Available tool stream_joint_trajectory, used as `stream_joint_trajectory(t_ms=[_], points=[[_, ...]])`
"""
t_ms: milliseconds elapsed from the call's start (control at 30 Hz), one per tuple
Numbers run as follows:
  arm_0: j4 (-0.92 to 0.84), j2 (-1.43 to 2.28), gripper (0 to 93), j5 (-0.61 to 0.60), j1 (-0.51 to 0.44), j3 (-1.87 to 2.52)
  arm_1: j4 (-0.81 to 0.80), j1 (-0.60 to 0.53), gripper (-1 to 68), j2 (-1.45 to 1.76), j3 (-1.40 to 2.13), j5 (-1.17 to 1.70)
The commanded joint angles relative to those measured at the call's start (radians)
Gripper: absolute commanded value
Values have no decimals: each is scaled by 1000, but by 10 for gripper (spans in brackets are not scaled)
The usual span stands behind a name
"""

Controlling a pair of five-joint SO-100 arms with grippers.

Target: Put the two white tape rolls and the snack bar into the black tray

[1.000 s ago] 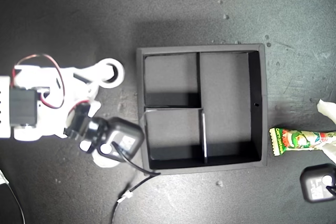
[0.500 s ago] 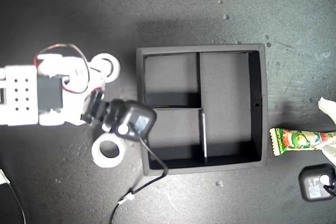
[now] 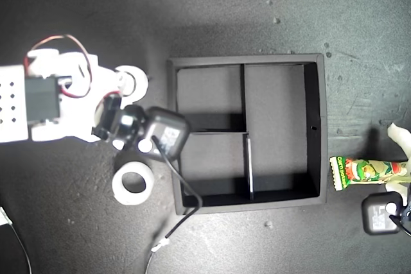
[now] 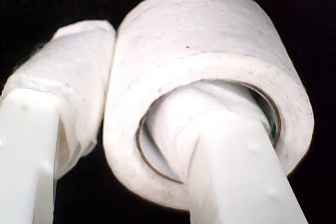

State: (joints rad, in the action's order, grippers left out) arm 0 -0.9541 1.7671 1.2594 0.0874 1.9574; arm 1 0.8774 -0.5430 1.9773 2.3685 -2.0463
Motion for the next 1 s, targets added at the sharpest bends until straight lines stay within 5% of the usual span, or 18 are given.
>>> stream_joint_trajectory(t_ms=[0, 100, 167, 333, 667, 967], points=[[-44, 160, 1, -23, 6, -5, -118, 2, 316, 3, 69, -21], [-64, 272, 1, -44, 6, -6, -239, -2, 271, 3, 170, -44], [-67, 333, 1, -54, -2, -12, -293, 3, 170, 3, 221, -52], [-81, 402, 1, -64, -44, -58, -255, 44, 53, 14, 212, 11], [-118, 376, 1, -63, -72, -107, 364, 184, 29, 17, -301, 275], [-147, 293, 1, -66, -107, -202, 336, 296, 30, 5, -523, 904]])
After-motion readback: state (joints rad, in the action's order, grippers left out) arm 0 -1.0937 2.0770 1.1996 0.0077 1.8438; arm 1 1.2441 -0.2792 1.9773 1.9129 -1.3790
